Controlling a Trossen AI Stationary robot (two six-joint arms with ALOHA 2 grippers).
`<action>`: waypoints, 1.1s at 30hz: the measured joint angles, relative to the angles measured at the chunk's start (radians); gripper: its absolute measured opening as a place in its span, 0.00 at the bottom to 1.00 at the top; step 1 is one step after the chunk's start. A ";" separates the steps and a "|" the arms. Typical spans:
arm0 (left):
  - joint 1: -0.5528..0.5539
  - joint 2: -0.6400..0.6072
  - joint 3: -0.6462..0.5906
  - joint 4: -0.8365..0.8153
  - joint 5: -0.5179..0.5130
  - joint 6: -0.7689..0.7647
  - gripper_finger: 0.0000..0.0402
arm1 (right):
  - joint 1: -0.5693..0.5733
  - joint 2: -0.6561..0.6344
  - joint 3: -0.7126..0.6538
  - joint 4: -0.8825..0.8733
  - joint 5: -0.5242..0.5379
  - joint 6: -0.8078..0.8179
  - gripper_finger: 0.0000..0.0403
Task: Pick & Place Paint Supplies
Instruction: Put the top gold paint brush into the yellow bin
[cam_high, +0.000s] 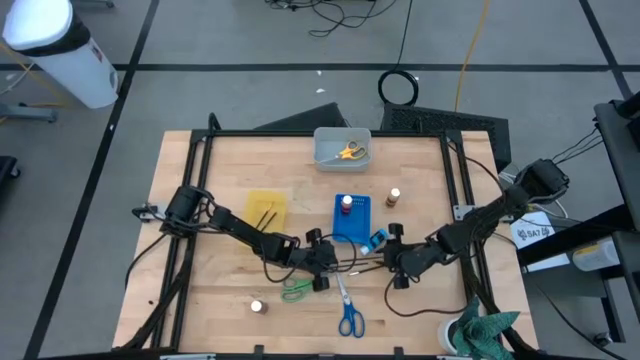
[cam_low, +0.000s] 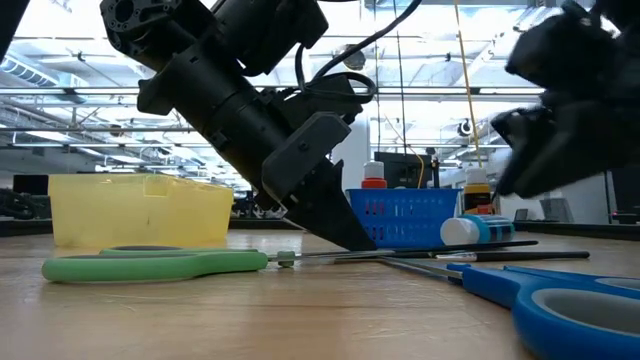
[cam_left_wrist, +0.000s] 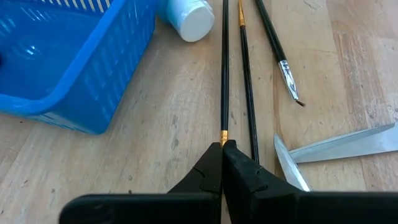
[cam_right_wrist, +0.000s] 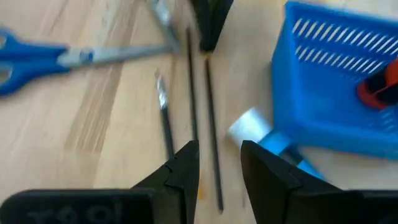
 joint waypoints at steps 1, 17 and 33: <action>0.000 0.000 0.000 0.000 0.002 -0.004 0.01 | 0.002 0.000 -0.008 -0.002 -0.012 0.007 0.26; 0.001 0.000 0.000 0.001 0.004 -0.010 0.05 | -0.010 0.076 -0.114 0.124 -0.031 0.092 0.26; 0.001 0.000 0.000 0.001 0.005 -0.012 0.01 | -0.037 0.116 -0.113 0.165 -0.035 0.053 0.08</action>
